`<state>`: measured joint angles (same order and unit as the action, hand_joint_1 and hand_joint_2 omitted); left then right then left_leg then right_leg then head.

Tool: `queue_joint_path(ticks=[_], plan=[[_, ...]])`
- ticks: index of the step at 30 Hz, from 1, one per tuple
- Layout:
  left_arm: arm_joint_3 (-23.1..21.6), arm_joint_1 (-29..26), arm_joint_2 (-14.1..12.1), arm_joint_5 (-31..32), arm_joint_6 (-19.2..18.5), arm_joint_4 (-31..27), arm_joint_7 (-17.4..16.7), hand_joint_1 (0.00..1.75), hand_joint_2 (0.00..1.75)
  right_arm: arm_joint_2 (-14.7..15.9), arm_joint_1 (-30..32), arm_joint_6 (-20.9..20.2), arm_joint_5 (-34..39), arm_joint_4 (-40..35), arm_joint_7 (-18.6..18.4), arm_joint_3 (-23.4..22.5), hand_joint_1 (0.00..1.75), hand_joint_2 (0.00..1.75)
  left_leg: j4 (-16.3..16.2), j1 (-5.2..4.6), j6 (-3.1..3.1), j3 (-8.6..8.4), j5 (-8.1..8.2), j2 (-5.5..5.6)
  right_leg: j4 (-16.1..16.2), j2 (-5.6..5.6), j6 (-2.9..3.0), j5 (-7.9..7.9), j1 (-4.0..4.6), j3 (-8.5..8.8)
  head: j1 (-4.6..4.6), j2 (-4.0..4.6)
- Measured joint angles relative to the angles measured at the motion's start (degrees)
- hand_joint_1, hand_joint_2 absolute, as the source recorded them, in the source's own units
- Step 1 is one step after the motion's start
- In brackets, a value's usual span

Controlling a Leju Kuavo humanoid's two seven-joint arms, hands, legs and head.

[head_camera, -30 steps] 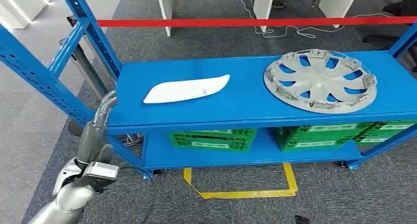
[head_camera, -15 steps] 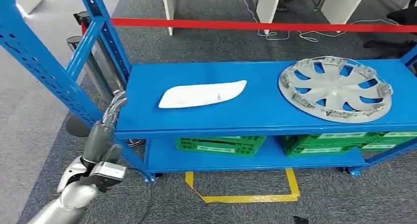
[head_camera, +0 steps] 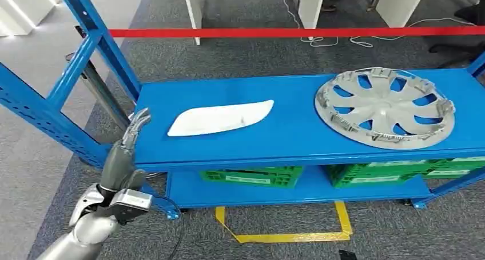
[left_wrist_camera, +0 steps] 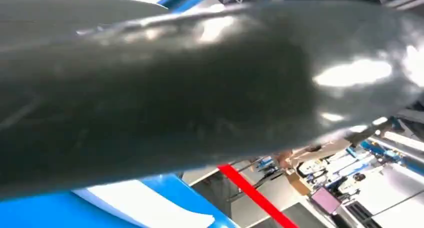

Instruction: Take the parts from the cabinet and place them on the table.

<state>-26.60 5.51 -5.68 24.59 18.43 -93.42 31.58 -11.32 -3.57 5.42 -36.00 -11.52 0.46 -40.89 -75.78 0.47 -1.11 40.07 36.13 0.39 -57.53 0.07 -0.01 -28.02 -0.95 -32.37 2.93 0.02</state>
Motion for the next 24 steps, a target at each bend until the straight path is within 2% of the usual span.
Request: queue_joint_path(ticks=[1, 2, 4, 5, 6, 7, 8, 9, 10, 11, 12, 14, 15, 16, 17, 18, 19, 20, 21, 24], plan=[[-0.1, 0.0, 0.0, 0.0, 0.0, 0.1, -0.1, 0.00, 0.00, 0.0, 0.1, 0.0, 0.0, 0.0, 0.0, 0.0, 0.00, 0.00, -0.4, 0.10, -0.08, 0.86, -0.91, 0.00, 0.0, -0.05, -0.02, -0.25, -0.01, 0.39, 0.00, 0.00], [-0.2, 0.1, 0.0, 0.0, 0.0, 0.3, -0.1, 0.00, 0.00, 0.0, 0.2, -0.1, 0.0, 0.0, 0.0, 0.0, 0.00, 0.00, 1.9, 0.22, -0.06, 0.41, -4.10, -0.01, 0.0, -0.14, -0.11, -0.72, -0.03, 1.08, -0.02, 0.00], [-0.3, 0.4, -0.1, 0.0, -0.2, 0.4, -0.2, 0.00, 0.00, 0.0, 0.1, -0.5, 0.2, 0.0, 0.0, 0.0, 0.00, 0.00, 11.6, 0.27, 0.27, -2.79, -11.15, -0.10, 0.0, -0.23, -0.49, -1.59, -0.04, 2.42, 0.00, 0.00], [-0.4, 0.5, -0.2, 0.0, -0.2, 0.5, -0.2, 0.00, 0.00, 0.0, 0.1, -0.7, 0.3, 0.0, -0.1, 0.0, 0.00, 0.00, 14.9, 0.20, 0.53, -3.88, -12.35, -0.25, 0.1, -0.22, -0.77, -1.99, -0.04, 2.16, 0.00, 0.00], [-0.5, 0.7, -0.2, 0.0, -0.3, 0.6, -0.4, 0.00, 0.00, -0.1, 0.0, -0.8, 0.4, 0.1, -0.2, 0.0, 0.00, 0.00, 15.7, -0.17, 0.73, -4.59, -11.39, -0.23, -0.1, -0.28, -1.30, -2.47, 0.36, 2.69, -0.11, 0.00], [-0.7, 0.9, -0.2, 0.0, -0.3, 0.6, -0.6, 0.00, 0.00, -0.1, -0.1, -0.9, 0.5, 0.1, -0.4, 0.0, 0.00, 0.00, 16.3, -0.21, 1.21, -4.75, -10.50, -0.29, -0.1, -0.19, -1.57, -2.47, 0.27, 2.20, 0.02, 0.00], [-0.7, 0.9, -0.2, 0.0, -0.3, 0.7, -0.7, 0.00, 0.00, -0.1, -0.2, -0.9, 0.5, 0.1, -0.4, 0.0, 0.00, 0.00, 16.3, -0.33, 1.40, -4.57, -10.38, -0.19, 0.1, -0.08, -1.88, -2.58, 0.23, 2.45, -0.29, 0.00], [-0.8, 0.9, -0.3, 0.0, -0.3, 0.7, -0.6, 0.00, 0.00, -0.1, -0.1, -0.9, 0.5, 0.1, -0.4, 0.0, 0.00, 0.00, 16.4, -0.44, 1.83, -4.59, -10.16, -0.13, 0.5, 0.07, -2.28, -2.68, 0.15, 2.71, -0.15, 0.00], [-0.8, 0.9, -0.4, 0.0, -0.3, 0.7, -0.6, 0.00, 0.00, -0.1, -0.2, -0.9, 0.5, 0.1, -0.4, 0.0, 0.00, 0.00, 17.1, -0.01, 2.26, -5.17, -10.32, -0.08, 0.4, 0.04, -2.70, -3.05, 0.16, 2.96, -0.13, -0.02], [-0.9, 0.9, -0.4, 0.0, -0.3, 0.7, -0.6, 0.00, 0.00, -0.1, -0.2, -0.9, 0.5, 0.1, -0.4, 0.0, 0.00, 0.00, 17.4, 0.07, 2.60, -5.73, -10.18, -0.10, -0.8, 0.02, -2.85, -3.62, 0.10, 2.41, -0.35, 0.00], [-0.9, 1.0, -0.4, 0.0, -0.3, 0.7, -0.6, 0.00, 0.00, -0.1, -0.3, -0.9, 0.5, 0.1, -0.5, 0.0, 0.00, 0.00, 17.5, 0.07, 2.92, -5.99, -10.00, -0.15, -3.9, 0.01, -2.87, -5.09, 0.12, 0.72, -0.48, 0.00], [-1.1, 0.9, -0.4, 0.0, -0.3, 0.9, -0.6, 0.00, 0.00, -0.1, -0.3, -1.1, 0.5, 0.1, -0.7, 0.0, 0.00, 0.00, 17.4, -0.05, 3.29, -6.38, -9.63, -0.21, -13.4, 0.00, -3.04, -8.50, 0.12, -4.99, -0.48, 0.00], [-1.1, 0.8, -0.4, 0.0, -0.3, 1.1, -0.6, 0.00, 0.00, -0.1, -0.2, -1.2, 0.6, 0.1, -1.0, 0.0, 0.00, 0.00, 17.4, -0.11, 3.41, -6.56, -9.35, -0.19, -17.0, 0.00, -3.09, -9.14, 0.13, -7.59, -0.48, 0.00], [-1.2, 0.7, -0.3, -0.1, -0.3, 1.3, -0.6, 0.00, 0.00, -0.1, 0.0, -1.2, 0.7, 0.1, -1.1, 0.0, 0.00, 0.00, 17.4, -0.15, 3.40, -6.90, -9.04, -0.11, -18.2, 0.01, -3.05, -8.20, 0.13, -9.20, -0.48, 0.00], [-1.4, 0.7, -0.3, -0.2, -0.8, 1.6, -0.8, 0.00, 0.00, -0.1, 0.0, -1.2, 0.7, 0.1, -1.4, -0.1, 0.00, 0.00, 17.4, -0.15, 3.37, -7.37, -8.66, 0.00, -16.4, 0.01, -2.98, -5.71, 0.14, -9.17, -0.48, 0.00], [-1.7, 0.7, -0.2, -0.4, -1.5, 1.8, -1.1, 0.00, 0.00, -0.1, 0.0, -1.2, 0.7, 0.1, -1.6, -0.1, 0.00, 0.00, 17.4, -0.15, 3.27, -7.91, -8.26, 0.09, -12.5, 0.01, -2.82, -2.55, 0.14, -8.01, -0.50, 0.00], [-2.2, 0.8, 0.0, -0.7, -2.6, 2.1, -1.6, 0.00, 0.00, -0.1, 0.0, -1.3, 0.7, 0.1, -1.6, -0.1, 0.00, 0.00, 17.4, -0.15, 3.13, -8.59, -7.77, 0.12, -7.1, 0.02, -2.61, 0.96, 0.14, -6.03, -0.50, 0.00], [-2.5, 0.8, 0.2, -1.2, -3.5, 2.3, -2.0, 0.00, 0.00, -0.1, 0.0, -1.3, 0.6, 0.1, -1.7, -0.1, 0.00, 0.00, 17.4, -0.15, 2.89, -8.93, -7.28, 0.13, -2.6, 0.03, -2.35, 3.20, 0.15, -4.41, -0.53, 0.00], [-3.1, 1.0, 0.3, -2.1, -4.7, 2.8, -2.2, 0.00, 0.00, -0.1, -0.1, -1.3, 0.5, 0.2, -1.9, -0.1, 0.00, 0.00, 17.1, -0.64, 2.43, -9.09, -6.87, 0.17, -1.7, -0.03, -2.20, 2.32, 0.43, -3.03, -0.53, 0.00], [-4.3, 1.1, 0.9, -2.8, -5.7, 3.7, -2.3, 0.00, 0.00, -0.2, -0.1, -1.4, 0.4, 0.2, -2.1, -0.1, 0.00, 0.00, 17.3, -0.45, 2.02, -8.97, -6.87, 0.09, -1.3, -0.23, -1.61, 1.95, 0.57, -3.21, -0.50, -0.02]])
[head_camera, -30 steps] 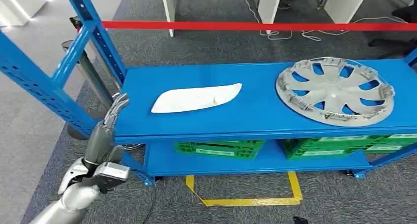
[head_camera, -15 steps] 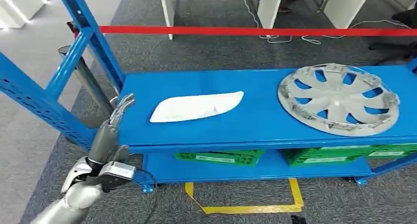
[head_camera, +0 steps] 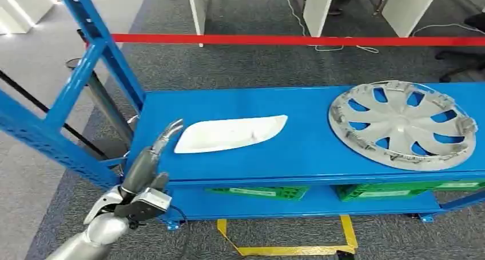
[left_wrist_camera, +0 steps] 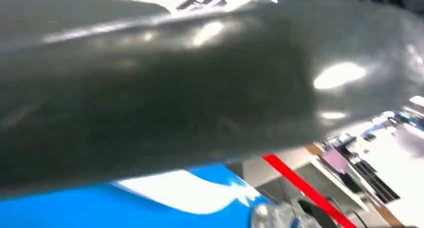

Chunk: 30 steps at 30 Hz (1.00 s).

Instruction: Take the parts from the cabinet and place them on the table.

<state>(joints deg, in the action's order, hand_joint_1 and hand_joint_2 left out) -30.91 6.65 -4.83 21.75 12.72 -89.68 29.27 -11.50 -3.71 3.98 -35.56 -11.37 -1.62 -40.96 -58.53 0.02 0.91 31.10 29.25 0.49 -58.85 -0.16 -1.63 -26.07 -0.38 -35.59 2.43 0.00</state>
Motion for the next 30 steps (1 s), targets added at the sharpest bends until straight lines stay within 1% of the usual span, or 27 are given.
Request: queue_joint_path(ticks=[1, 2, 3, 5, 6, 7, 8, 9, 10, 11, 12, 13, 14, 15, 16, 17, 18, 19, 21, 22, 23, 24, 25, 26, 27, 28, 30], plan=[[-0.5, 0.4, 0.2, 0.0, -0.4, 0.4, 0.0, 0.00, 1.75, 0.0, 0.0, 0.0, -0.1, 0.0, 0.0, 0.0, 0.00, 0.00, 0.0, -0.03, -0.39, -0.20, 0.34, 0.00, 0.4, 0.02, 0.38, 0.03, -0.32, 0.28, 0.07, 0.02], [-0.9, 0.6, 0.2, 0.0, -0.6, 0.6, 0.0, 0.00, 1.75, -0.1, 0.0, 0.0, -0.1, 0.0, 0.0, 0.0, 0.00, 0.00, -0.6, 0.08, -0.79, -0.16, 1.00, -0.05, 0.5, 0.10, 0.63, 0.03, -0.53, 0.59, 0.04, 0.02], [-1.3, 1.2, 0.3, 0.0, -0.7, 0.9, -0.1, 0.00, 1.75, -0.1, -0.1, -0.1, -0.2, 0.0, 0.0, 0.0, 0.00, 0.00, -3.1, 0.11, -1.11, 0.89, 2.39, -0.12, 0.6, 0.17, 0.98, -0.18, -0.58, 0.82, 0.40, 0.02], [-2.4, 2.0, 0.5, 0.4, -1.0, 2.1, -0.9, 0.00, 1.75, -0.1, -0.2, -0.2, -0.4, 0.0, 0.0, 0.0, 0.00, 0.00, -12.0, 0.41, -1.57, 5.33, 6.25, -0.13, 0.6, 0.26, 1.30, -0.42, -0.57, 1.05, 0.33, 0.02], [-2.9, 2.2, 0.6, 0.5, -1.2, 2.8, -1.1, 0.00, 1.75, -0.1, -0.2, -0.3, -0.6, 0.0, 0.0, 0.0, 0.00, 0.00, -16.0, 0.44, -1.70, 7.50, 7.47, -0.13, 0.6, 0.26, 1.41, -0.50, -0.57, 1.10, 0.39, 0.02], [-3.4, 2.6, 0.8, 0.6, -1.3, 3.5, -1.7, 0.00, 1.75, -0.1, -0.1, -0.3, -0.7, 0.0, -0.1, 0.0, 0.00, 0.00, -17.8, 0.53, -1.77, 8.85, 7.29, -0.13, 0.6, 0.22, 1.41, -0.58, -0.57, 1.23, 0.39, 0.02], [-3.8, 3.2, 1.0, 0.8, -1.4, 4.0, -2.0, 0.00, 1.75, -0.1, -0.1, -0.4, -0.9, 0.0, -0.1, 0.0, 0.00, 0.00, -16.8, 0.62, -1.77, 8.75, 5.71, -0.15, 0.6, 0.17, 1.37, -0.69, -0.57, 1.40, 0.37, 0.02], [-4.4, 4.0, 1.3, 1.2, -1.3, 5.1, -2.7, 0.00, 1.75, -0.1, -0.1, -0.4, -1.1, 0.0, -0.2, 0.0, 0.00, 0.00, -13.6, 0.65, -1.65, 7.63, 3.05, -0.16, 0.6, 0.12, 1.32, -0.79, -0.57, 1.60, 0.39, 0.02], [-4.9, 4.9, 1.6, 1.9, -1.2, 5.8, -3.4, 0.00, 1.75, -0.1, -0.1, -0.5, -1.3, 0.0, -0.2, 0.0, 0.00, 0.00, -8.4, 0.65, -1.43, 5.52, -0.27, -0.17, 0.6, 0.09, 1.19, -0.90, -0.57, 1.89, 0.37, 0.02], [-5.6, 5.9, 1.9, 2.3, -1.1, 6.4, -3.7, 0.00, 1.75, -0.2, -0.2, -0.5, -1.4, 0.0, -0.2, 0.0, 0.00, 0.00, -3.5, 0.65, -1.20, 3.53, -2.84, -0.18, 0.6, 0.06, 0.99, -1.03, -0.57, 2.12, 0.42, 0.02], [-6.2, 7.0, 2.1, 2.8, -1.0, 7.1, -3.9, 0.00, 1.75, -0.2, -0.2, -0.5, -1.5, 0.0, -0.2, 0.0, 0.00, 0.00, -1.8, 0.38, -1.02, 2.52, -2.24, -0.18, 0.6, 0.08, 0.72, -1.12, -0.33, 2.14, 0.28, 0.02], [-6.8, 7.8, 2.5, 3.0, -1.0, 7.7, -4.0, 0.00, 1.75, -0.3, -0.3, -0.5, -1.6, 0.0, -0.1, 0.0, 0.00, 0.00, -0.3, 0.25, -0.79, 2.27, -2.04, -0.18, 0.4, 0.05, 0.33, -1.16, -0.23, 1.90, 0.37, 0.02], [-7.4, 8.2, 2.8, 3.3, -0.9, 8.1, -4.1, 0.00, 1.75, -0.3, -0.3, -0.5, -1.7, 0.0, 0.0, 0.0, 0.00, 0.00, -0.7, 0.15, -0.63, 2.53, -2.00, -0.18, 0.6, 0.12, -0.05, -0.95, -0.31, 1.76, 0.18, 0.02], [-7.7, 8.5, 3.1, 3.6, -0.8, 8.4, -4.2, 0.00, 1.75, -0.3, -0.2, -0.5, -1.7, 0.0, -0.1, 0.0, 0.00, 0.00, -0.7, 0.06, -0.42, 2.59, -1.96, -0.14, 0.7, 0.22, -0.32, -0.89, -0.38, 1.84, 0.33, 0.02], [-8.1, 8.8, 3.3, 4.2, -0.5, 8.7, -4.6, 0.00, 1.75, -0.4, -0.2, -0.5, -1.8, 0.0, -0.1, 0.0, 0.00, 0.00, -0.5, 0.05, -0.05, 2.55, -2.13, -0.13, 0.9, 0.22, -0.69, -0.82, -0.39, 1.95, 0.24, 0.02], [-8.5, 9.1, 3.5, 5.1, -0.1, 8.9, -5.0, 0.00, 1.75, -0.4, -0.3, -0.5, -1.8, 0.0, -0.1, 0.0, 0.00, 0.00, 0.1, 0.56, 0.53, 2.25, -2.52, -0.18, 0.6, 0.16, -1.01, -1.23, -0.57, 1.45, 0.31, 0.00], [-8.9, 9.6, 3.7, 5.9, 0.5, 9.2, -5.1, 0.00, 1.75, -0.4, -0.3, -0.5, -1.8, 0.0, -0.1, 0.0, 0.00, 0.00, 0.2, 0.48, 0.74, 2.17, -2.60, -0.27, -0.8, 0.18, -1.14, -2.32, -0.54, 0.80, 0.09, 0.02], [-9.4, 10.1, 4.0, 6.7, 1.1, 9.4, -5.5, 0.00, 1.75, -0.4, -0.3, -0.5, -1.8, 0.0, -0.2, 0.0, 0.00, 0.00, 0.2, 0.48, 1.13, 2.25, -2.61, -0.27, -4.4, 0.16, -1.22, -4.40, -0.54, -0.85, -0.11, 0.00], [-10.3, 10.7, 4.5, 8.1, 2.0, 10.3, -6.2, 0.00, 1.75, -0.4, -0.2, -0.5, -1.8, 0.0, -0.4, 0.0, 0.00, 0.00, 0.2, 0.35, 1.20, 2.29, -2.57, -0.29, -13.9, 0.17, -1.43, -8.29, -0.53, -5.38, -0.13, 0.02], [-10.8, 10.8, 4.8, 8.5, 2.3, 10.8, -6.6, 0.00, 1.75, -0.4, -0.1, -0.5, -1.8, 0.0, -0.5, 0.0, 0.00, 0.00, 0.2, 0.30, 1.22, 2.27, -2.55, -0.29, -17.0, 0.16, -1.51, -8.94, -0.52, -7.02, -0.17, 0.00], [-11.1, 11.0, 5.0, 8.8, 2.5, 11.3, -6.8, 0.00, 1.75, -0.4, -0.1, -0.5, -1.8, 0.0, -0.5, 0.0, 0.00, 0.00, 0.2, 0.29, 1.23, 2.22, -2.52, -0.28, -17.0, 0.16, -1.51, -8.06, -0.53, -7.26, -0.11, 0.02], [-11.5, 11.1, 5.2, 8.9, 2.7, 11.5, -6.8, 0.00, 1.75, -0.4, -0.1, -0.5, -1.9, 0.0, -0.6, 0.0, 0.00, 0.00, 0.1, 0.30, 1.20, 2.19, -2.48, -0.25, -14.3, 0.16, -1.47, -5.99, -0.53, -6.11, -0.17, 0.02], [-11.7, 11.4, 5.4, 9.3, 2.9, 11.8, -6.9, 0.00, 1.75, -0.4, -0.1, -0.6, -1.9, 0.0, -0.6, 0.0, 0.00, 0.00, 0.1, 0.31, 1.15, 2.12, -2.39, -0.20, -9.3, 0.21, -1.35, -3.25, -0.57, -3.80, -0.11, 0.02], [-12.1, 11.9, 5.6, 10.3, 3.6, 12.1, -7.4, 0.00, 1.75, -0.4, -0.2, -0.6, -2.0, 0.0, -0.6, 0.0, 0.00, 0.00, 0.0, 0.34, 0.97, 2.00, -2.25, -0.17, -3.6, 0.25, -1.29, -0.73, -0.65, -0.92, -0.17, 0.02], [-12.3, 12.3, 5.9, 11.7, 4.6, 12.5, -8.2, 0.00, 1.75, -0.4, -0.3, -0.6, -2.0, 0.0, -0.6, 0.0, 0.00, 0.00, -0.1, 0.27, 0.67, 2.00, -2.07, -0.15, -0.2, 0.27, -1.25, -0.75, -0.67, 0.66, -0.15, 0.02], [-12.7, 13.1, 6.1, 14.4, 6.1, 13.3, -9.7, 0.00, 1.75, -0.4, -0.4, -0.6, -2.1, 0.0, -0.7, 0.0, 0.00, 0.00, -0.5, -0.21, 0.39, 2.33, -1.94, -0.02, 0.7, 0.15, -0.95, -1.02, -0.47, 1.58, -0.13, 0.00], [-14.0, 14.6, 6.4, 23.0, 10.2, 15.9, -14.0, 0.00, 1.75, -0.4, -0.3, -0.6, -2.2, 0.0, -0.7, 0.0, 0.00, 0.00, -0.2, -0.09, -0.12, 2.27, -2.26, -0.07, 0.4, 0.08, -0.54, -0.88, -0.30, 1.40, 0.02, 0.00]])
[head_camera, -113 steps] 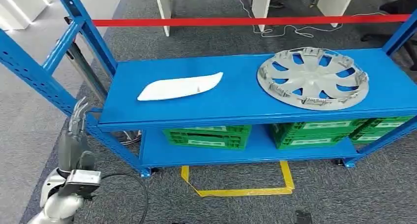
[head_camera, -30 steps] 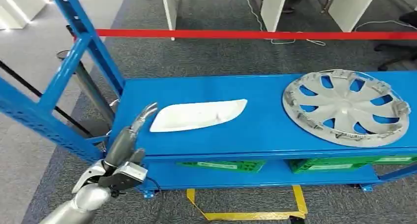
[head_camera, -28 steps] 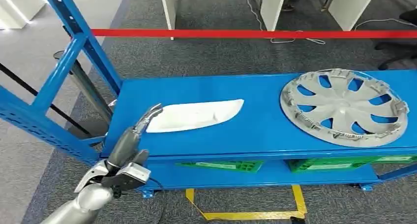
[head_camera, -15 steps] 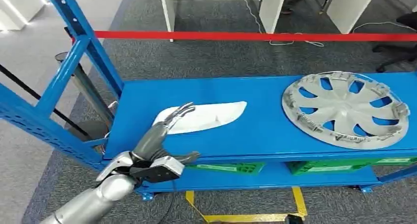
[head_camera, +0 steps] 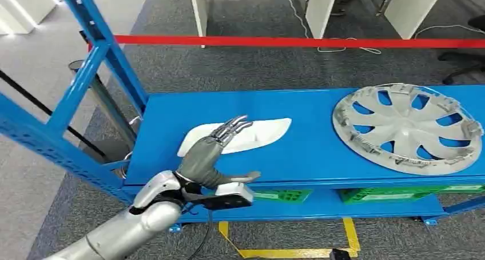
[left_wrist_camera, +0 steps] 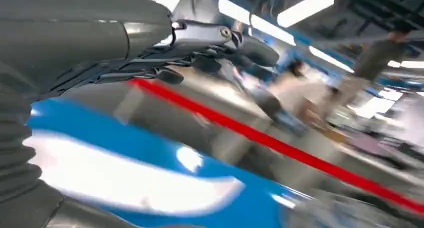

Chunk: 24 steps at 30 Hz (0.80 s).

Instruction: Take the parts from the cabinet and place them on the table.

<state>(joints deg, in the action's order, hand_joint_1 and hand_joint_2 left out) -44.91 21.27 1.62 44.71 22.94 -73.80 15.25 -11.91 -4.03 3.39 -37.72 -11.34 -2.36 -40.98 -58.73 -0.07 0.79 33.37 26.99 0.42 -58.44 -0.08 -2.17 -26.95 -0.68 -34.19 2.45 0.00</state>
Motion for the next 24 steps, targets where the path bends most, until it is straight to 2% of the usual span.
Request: queue_joint_path(ticks=[1, 2, 3, 8, 10, 11, 12, 13, 14, 15, 16, 18, 19, 20, 21, 23, 24], plan=[[-0.7, 0.9, 0.3, 3.6, 1.3, 1.6, -1.7, 0.00, 1.75, 0.0, 0.1, 0.0, -0.1, 0.0, 0.0, 0.0, 0.00, 0.00, 0.1, 0.12, -0.14, -0.11, -0.02, -0.01, 0.0, -0.02, 0.30, 0.02, 0.10, 0.02, -0.04, 0.02], [-1.2, 1.7, 0.5, 6.2, 1.6, 3.3, -3.0, 0.00, 1.75, -0.2, 0.0, -0.1, -0.4, 0.0, 0.0, 0.0, 0.00, 0.00, -0.1, 0.12, -0.46, -0.06, 0.39, 0.01, 0.4, 0.06, 0.77, 0.22, -0.33, 0.23, -0.11, 0.00], [-1.6, 2.2, 0.5, 7.3, 1.5, 4.3, -3.4, 0.00, 1.75, -0.2, 0.0, -0.2, -0.5, 0.0, 0.0, 0.0, 0.00, 0.00, -0.6, 0.18, -0.69, -0.02, 0.83, -0.03, 0.4, 0.07, 0.96, 0.28, -0.38, 0.30, -0.02, 0.02], [-1.6, 2.4, 0.5, 7.5, 1.4, 4.6, -3.5, 0.00, 1.75, -0.2, 0.0, -0.2, -0.5, 0.0, 0.0, 0.0, 0.00, 0.00, -0.8, 0.17, -0.76, 0.05, 1.01, -0.04, 0.4, 0.05, 1.00, 0.26, -0.38, 0.31, 0.04, 0.02], [-2.0, 2.9, 0.6, 8.2, 1.2, 5.7, -4.0, 0.00, 1.75, -0.2, -0.1, -0.2, -0.7, 0.0, 0.0, 0.0, 0.00, 0.00, -2.1, 0.17, -0.97, 0.60, 1.89, -0.10, 0.4, 0.07, 1.23, 0.20, -0.41, 0.35, 0.26, 0.02], [-3.2, 4.4, 0.8, 9.9, 0.3, 9.7, -5.3, 0.00, 1.75, -0.2, -0.3, -0.5, -1.1, 0.0, -0.2, 0.0, 0.00, 0.00, -10.1, 0.41, -1.47, 4.26, 5.95, -0.14, 0.4, 0.08, 1.56, 0.15, -0.39, 0.35, 0.26, 0.02], [-4.4, 5.5, 0.9, 11.0, -0.5, 14.8, -6.1, 0.00, 1.75, -0.2, -0.4, -0.7, -1.7, 0.0, -0.5, 0.0, 0.00, 0.00, -16.3, 0.41, -1.38, 7.52, 6.12, -0.14, 0.3, -0.11, 1.64, 0.09, -0.32, 0.45, 0.33, 0.02], [-4.8, 6.6, 1.3, 11.1, -1.3, 16.5, -6.1, 0.00, 1.75, -0.2, -0.5, -0.8, -2.4, 0.0, -0.9, 0.0, 0.00, 0.00, -6.9, 0.27, -0.58, 3.57, 0.47, -0.14, 0.3, -0.17, 1.59, 0.04, -0.15, 0.70, 0.33, 0.02], [-5.1, 7.4, 1.5, 11.7, -2.0, 17.5, -6.5, 0.00, 1.75, -0.3, -0.6, -0.8, -3.0, 0.0, -1.5, 0.1, 0.00, 0.00, -1.8, -0.02, 0.17, 1.46, -1.67, -0.14, 0.4, -0.15, 1.49, -0.04, -0.12, 0.80, 0.28, 0.02], [-5.5, 8.2, 1.6, 12.9, -2.6, 18.4, -7.4, 0.00, 1.75, -0.4, -0.7, -0.9, -3.2, 0.0, -2.2, 0.1, 0.00, 0.00, -0.9, -0.23, 0.54, 0.79, -0.89, -0.22, 0.3, -0.09, 1.24, -0.13, 0.26, 0.59, 0.15, 0.02], [-6.0, 9.2, 1.9, 14.3, -3.7, 19.7, -8.7, 0.00, 1.75, -0.4, -0.8, -0.9, -3.5, 0.0, -3.1, 0.2, 0.00, 0.00, 0.0, -0.31, 0.57, 0.72, -0.70, -0.21, 0.2, -0.02, 0.93, 0.00, 0.09, 0.33, 0.39, 0.02], [-6.7, 10.6, 2.7, 14.6, -6.2, 22.6, -9.5, 0.00, 1.75, -0.5, -1.0, -0.9, -4.1, 0.0, -4.5, 0.2, 0.00, 0.00, -0.1, -0.47, 0.69, 0.96, -0.71, -0.11, 0.6, 0.18, 0.31, 0.21, -0.09, 0.36, 0.33, 0.02], [-6.8, 11.1, 2.9, 14.6, -6.7, 23.8, -9.5, 0.00, 1.75, -0.5, -1.0, -0.9, -4.2, 0.0, -4.9, 0.2, 0.00, 0.00, 0.7, -0.24, 1.04, 0.69, -1.04, -0.08, 0.7, 0.20, -0.12, 0.16, 0.09, 0.55, 0.26, 0.02], [-6.9, 11.6, 3.4, 14.6, -6.8, 24.6, -9.5, 0.00, 1.75, -0.5, -1.0, -0.9, -4.3, 0.0, -5.0, 0.2, 0.00, 0.00, 1.3, 0.15, 1.17, 0.23, -1.45, -0.17, 0.1, 0.05, -0.27, -0.43, -0.11, -0.08, 0.24, 0.02], [-7.1, 12.2, 3.8, 14.6, -7.0, 25.7, -9.5, 0.00, 1.75, -0.5, -1.0, -0.9, -4.4, 0.0, -5.1, 0.3, 0.00, 0.00, 1.4, 0.16, 1.49, 0.20, -1.51, -0.16, -2.0, 0.06, -0.52, -1.93, -0.02, -1.07, 0.15, 0.02], [-7.5, 13.1, 4.4, 14.6, -7.2, 27.6, -9.5, 0.00, 1.75, -0.5, -1.1, -0.9, -4.4, 0.0, -5.3, 0.3, 0.00, 0.00, 1.4, 0.10, 1.57, 0.24, -1.51, -0.21, -11.2, 0.07, -0.97, -6.14, -0.12, -5.44, -0.04, 0.02], [-7.6, 13.2, 4.7, 14.6, -7.2, 28.7, -9.5, 0.00, 1.75, -0.5, -1.0, -0.9, -4.4, 0.0, -5.3, 0.3, 0.00, 0.00, 1.4, 0.07, 1.64, 0.25, -1.46, -0.26, -15.2, 0.10, -1.20, -7.42, -0.11, -7.49, -0.07, 0.02]])
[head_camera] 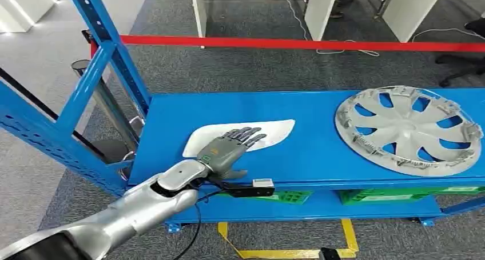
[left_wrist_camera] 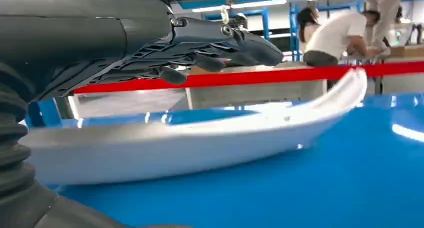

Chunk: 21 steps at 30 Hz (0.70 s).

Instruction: Take the parts from the cabinet and place them on the table.

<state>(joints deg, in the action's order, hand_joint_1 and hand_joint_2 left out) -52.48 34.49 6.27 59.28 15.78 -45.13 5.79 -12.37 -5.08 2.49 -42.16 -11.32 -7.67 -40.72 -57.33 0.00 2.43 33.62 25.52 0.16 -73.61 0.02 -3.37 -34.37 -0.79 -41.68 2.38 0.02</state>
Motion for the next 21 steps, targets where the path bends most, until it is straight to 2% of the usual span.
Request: queue_joint_path(ticks=[1, 2, 3, 5, 6, 7, 8, 10, 11, 12, 14, 15, 16, 17, 18, 20, 21], plan=[[0.0, 0.1, 0.2, 0.0, 0.3, 1.2, 0.0, 0.00, 1.75, 0.0, 0.1, 0.0, 0.0, 0.0, 0.0, 0.0, 0.00, 0.00, 0.0, 0.00, 0.00, -0.03, 0.02, -0.01, -1.9, 0.00, -0.12, 0.00, -0.03, -1.10, -0.07, 0.00], [-0.1, 0.2, 0.5, 0.0, 0.7, 2.3, -0.3, 0.00, 1.75, 0.0, 0.1, 0.0, 0.1, 0.0, 0.0, 0.0, 0.00, 0.00, 0.0, 0.02, -0.01, -0.05, 0.04, 0.00, -0.8, 0.02, -0.24, 1.36, -0.13, -0.80, 0.00, 0.00], [-0.2, 0.6, 0.9, 0.1, 1.8, 3.3, -1.2, 0.00, 1.75, 0.0, 0.1, 0.0, 0.2, 0.0, 0.2, 0.0, 0.00, 0.00, -0.1, 0.09, -0.10, -0.06, 0.11, 0.07, 3.0, 0.03, -0.34, 3.96, -0.26, 0.91, -0.04, 0.00], [-0.2, 1.2, 1.5, 0.2, 4.5, 4.9, -2.7, 0.00, 1.75, 0.0, -0.1, 0.0, 0.4, 0.0, 0.8, 0.0, 0.00, 0.00, -0.8, 0.28, -0.72, -0.05, 0.59, 0.25, 13.8, 0.13, -0.55, 8.80, -0.64, 6.12, -0.04, 0.00], [-0.1, 1.4, 1.6, 0.2, 5.9, 5.6, -3.2, 0.00, 1.75, -0.1, -0.2, -0.1, 0.5, 0.0, 1.1, 0.0, 0.00, 0.00, -1.1, -0.18, -1.14, 0.23, 0.87, 0.25, 14.9, 0.02, -0.53, 7.32, -0.42, 7.09, -0.30, 0.00], [0.0, 1.6, 1.7, 0.2, 6.4, 6.1, -3.5, 0.00, 1.75, -0.1, -0.2, -0.1, 0.5, 0.0, 1.2, 0.0, 0.00, 0.00, -1.6, -0.27, -1.32, 0.51, 0.92, 0.30, 15.2, -0.19, 0.36, 7.63, -0.44, 7.34, -0.31, -0.02], [0.1, 1.6, 1.9, 0.2, 6.7, 6.6, -3.7, 0.00, 1.75, -0.1, -0.2, -0.1, 0.6, 0.0, 1.3, 0.0, 0.00, 0.00, -1.5, -0.33, -1.49, 0.49, 0.81, 0.28, 15.1, -0.15, 0.60, 7.63, -0.42, 7.21, -0.02, 0.00], [0.1, 1.7, 2.1, 0.1, 7.0, 7.3, -3.8, 0.00, 1.75, -0.2, 0.1, -0.1, 0.6, 0.0, 1.3, 0.0, 0.00, 0.00, -1.5, -0.13, -1.72, 0.36, 0.86, 0.28, 15.0, -0.18, 1.30, 7.60, -0.23, 7.26, -0.11, 0.00], [0.2, 1.8, 2.2, 0.1, 7.1, 7.5, -3.8, 0.00, 1.75, -0.2, 0.1, -0.1, 0.6, 0.0, 1.3, 0.0, 0.00, 0.00, -1.9, -0.02, -2.06, 0.47, 1.51, 0.24, 15.2, -0.02, 1.80, 7.74, -0.57, 7.45, -0.11, 0.00], [0.2, 2.0, 2.3, 0.1, 7.1, 7.6, -3.8, 0.00, 1.75, -0.2, 0.0, -0.1, 0.6, 0.0, 1.4, -0.1, 0.00, 0.00, -3.9, -0.02, -2.39, 1.18, 2.97, 0.16, 15.2, -0.03, 2.26, 7.65, -0.57, 7.51, 0.18, 0.00], [0.2, 2.0, 2.3, 0.1, 7.1, 8.2, -3.8, 0.00, 1.75, -0.2, 0.0, 0.0, 0.6, 0.0, 1.4, -0.1, 0.00, 0.00, -12.7, 0.19, -2.88, 5.09, 7.31, 0.13, 15.2, 0.00, 2.50, 7.57, -0.52, 7.53, 0.24, 0.00], [0.2, 1.9, 2.3, 0.1, 7.1, 8.4, -3.8, 0.00, 1.75, -0.2, 0.0, 0.0, 0.6, 0.0, 1.4, -0.1, 0.00, 0.00, -17.2, 0.22, -2.96, 7.21, 8.97, 0.12, 15.2, 0.01, 2.52, 7.56, -0.48, 7.54, 0.26, 0.00], [0.2, 1.9, 2.3, 0.0, 7.2, 8.6, -3.8, 0.00, 1.75, -0.2, 0.0, 0.0, 0.6, 0.0, 1.4, -0.1, 0.00, 0.00, -19.7, 0.22, -2.97, 8.45, 9.36, 0.12, 15.2, 0.00, 2.56, 7.52, -0.46, 7.58, 0.24, 0.00], [0.2, 1.9, 2.3, 0.0, 7.3, 8.7, -3.8, 0.00, 1.75, -0.2, 0.0, 0.0, 0.6, 0.0, 1.4, -0.1, 0.00, 0.00, -19.2, 0.21, -2.86, 8.31, 8.30, 0.12, 15.2, -0.02, 2.55, 7.50, -0.45, 7.69, 0.26, 0.00], [0.2, 2.0, 2.4, 0.0, 7.3, 8.8, -3.8, 0.00, 1.75, -0.2, 0.1, 0.0, 0.6, 0.0, 1.4, -0.1, 0.00, 0.00, -16.4, 0.21, -2.63, 7.12, 6.01, 0.12, 15.2, -0.06, 2.58, 7.45, -0.42, 7.81, 0.26, 0.00], [0.2, 2.1, 2.4, 0.0, 7.4, 8.9, -3.8, 0.00, 1.75, -0.2, 0.0, 0.0, 0.6, 0.0, 1.4, -0.1, 0.00, 0.00, -6.3, 0.13, -1.87, 2.64, 0.66, 0.12, 15.2, -0.18, 2.46, 7.35, -0.37, 8.14, 0.26, 0.00], [0.2, 2.2, 2.4, 0.0, 7.4, 9.0, -3.8, 0.00, 1.75, -0.3, 0.0, 0.0, 0.6, 0.0, 1.4, -0.1, 0.00, 0.00, -2.8, -0.02, -1.46, 1.15, 0.17, 0.12, 15.2, -0.19, 2.35, 7.30, -0.36, 8.17, 0.24, 0.00]])
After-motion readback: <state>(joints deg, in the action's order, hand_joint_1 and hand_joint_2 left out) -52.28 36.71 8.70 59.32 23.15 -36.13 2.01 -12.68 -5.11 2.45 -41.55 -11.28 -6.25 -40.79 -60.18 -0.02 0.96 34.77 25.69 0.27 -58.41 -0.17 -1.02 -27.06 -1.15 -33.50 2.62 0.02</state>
